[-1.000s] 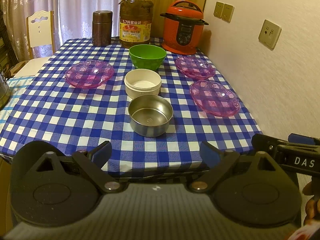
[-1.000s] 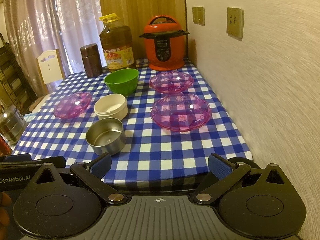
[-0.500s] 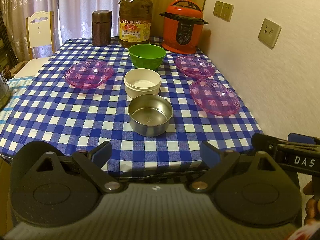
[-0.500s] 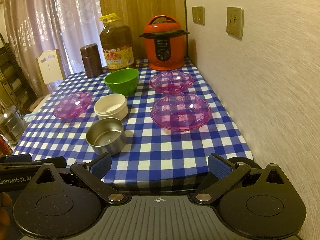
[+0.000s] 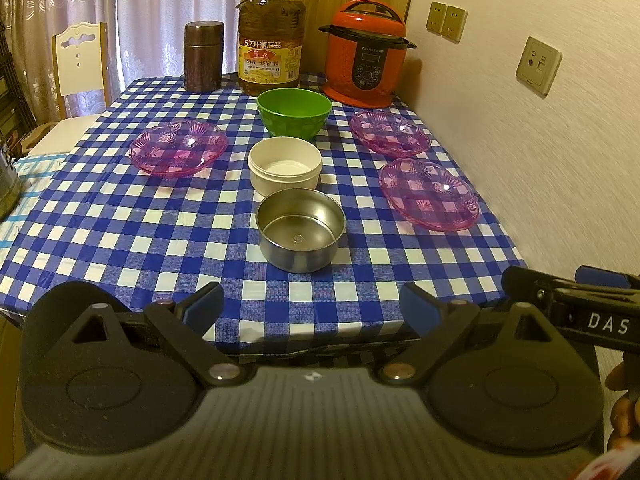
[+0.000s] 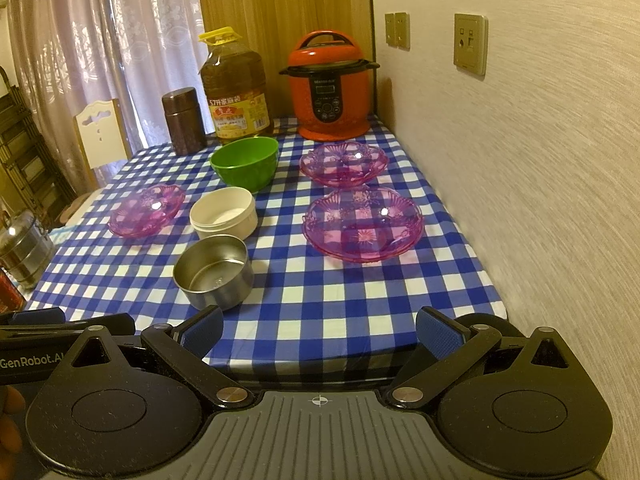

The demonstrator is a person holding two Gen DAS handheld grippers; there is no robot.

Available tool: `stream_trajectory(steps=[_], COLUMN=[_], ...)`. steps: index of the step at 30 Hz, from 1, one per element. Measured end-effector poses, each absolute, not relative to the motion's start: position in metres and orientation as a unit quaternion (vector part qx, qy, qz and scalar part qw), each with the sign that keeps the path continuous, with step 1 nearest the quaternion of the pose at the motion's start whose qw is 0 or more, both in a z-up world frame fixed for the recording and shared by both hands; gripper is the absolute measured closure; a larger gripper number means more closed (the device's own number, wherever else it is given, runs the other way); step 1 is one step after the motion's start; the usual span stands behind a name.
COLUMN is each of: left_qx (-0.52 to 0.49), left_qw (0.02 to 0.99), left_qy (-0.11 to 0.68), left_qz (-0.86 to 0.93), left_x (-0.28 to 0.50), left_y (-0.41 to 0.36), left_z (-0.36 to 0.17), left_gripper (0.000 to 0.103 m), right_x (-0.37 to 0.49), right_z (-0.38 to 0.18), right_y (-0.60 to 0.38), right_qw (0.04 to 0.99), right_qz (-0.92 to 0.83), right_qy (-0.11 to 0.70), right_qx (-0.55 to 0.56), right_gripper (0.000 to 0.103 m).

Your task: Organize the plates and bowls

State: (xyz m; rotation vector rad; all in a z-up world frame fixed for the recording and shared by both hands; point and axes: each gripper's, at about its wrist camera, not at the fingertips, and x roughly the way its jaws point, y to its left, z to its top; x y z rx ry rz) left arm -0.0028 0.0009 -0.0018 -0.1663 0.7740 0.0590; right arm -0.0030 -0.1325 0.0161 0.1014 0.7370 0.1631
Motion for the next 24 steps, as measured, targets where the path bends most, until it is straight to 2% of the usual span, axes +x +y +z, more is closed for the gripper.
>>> stream_trajectory(steps=[24], left_qx=[-0.08], left_qw=[0.922], left_qy=[0.376], left_qz=[0.029], left_x=[-0.0024], left_y=[-0.0002], left_z=[-0.0015], left_gripper=[0.01], right_x=[-0.0036], right_z=[0.0159], right_y=[-0.1345], right_qw=[0.928], right_qz=[0.08], right_qy=[0.359], right_qx=[0.051], right_gripper=[0.001])
